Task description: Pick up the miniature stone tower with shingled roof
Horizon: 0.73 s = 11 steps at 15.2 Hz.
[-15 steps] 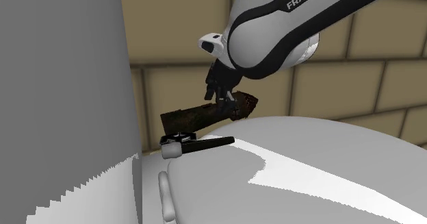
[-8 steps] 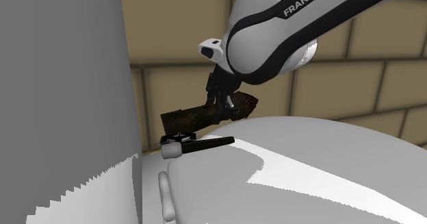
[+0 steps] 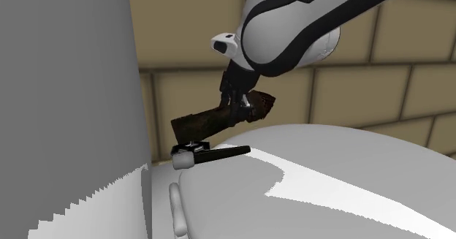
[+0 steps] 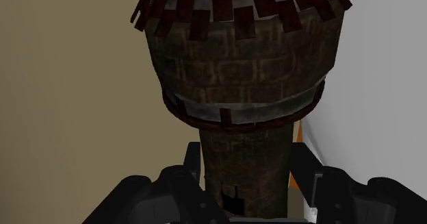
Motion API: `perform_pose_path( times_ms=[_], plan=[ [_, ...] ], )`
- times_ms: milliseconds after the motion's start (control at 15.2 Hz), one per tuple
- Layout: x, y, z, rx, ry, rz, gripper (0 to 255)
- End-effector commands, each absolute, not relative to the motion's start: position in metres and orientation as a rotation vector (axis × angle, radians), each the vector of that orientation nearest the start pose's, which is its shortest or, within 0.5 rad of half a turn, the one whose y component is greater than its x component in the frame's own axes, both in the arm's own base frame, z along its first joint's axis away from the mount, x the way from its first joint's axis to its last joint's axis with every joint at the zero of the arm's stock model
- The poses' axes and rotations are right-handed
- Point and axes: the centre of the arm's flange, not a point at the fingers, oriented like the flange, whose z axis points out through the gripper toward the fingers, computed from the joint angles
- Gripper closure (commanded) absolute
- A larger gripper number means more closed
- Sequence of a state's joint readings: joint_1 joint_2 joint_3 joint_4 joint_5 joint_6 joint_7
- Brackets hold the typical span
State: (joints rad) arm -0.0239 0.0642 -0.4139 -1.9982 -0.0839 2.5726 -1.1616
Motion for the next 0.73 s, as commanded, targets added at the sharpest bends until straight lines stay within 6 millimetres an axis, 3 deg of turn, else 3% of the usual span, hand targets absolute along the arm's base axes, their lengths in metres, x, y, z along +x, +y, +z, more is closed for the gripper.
perform_pose_path(
  times_ms=[0,528,660],
  plan=[
    [0.552,-0.257,0.504,-3.269,-1.35,-0.552,255],
    [0.552,-0.257,0.546,-3.269,-1.35,-0.552,255],
    [0.552,-0.257,0.547,-3.269,-1.35,-0.552,255]
  ],
)
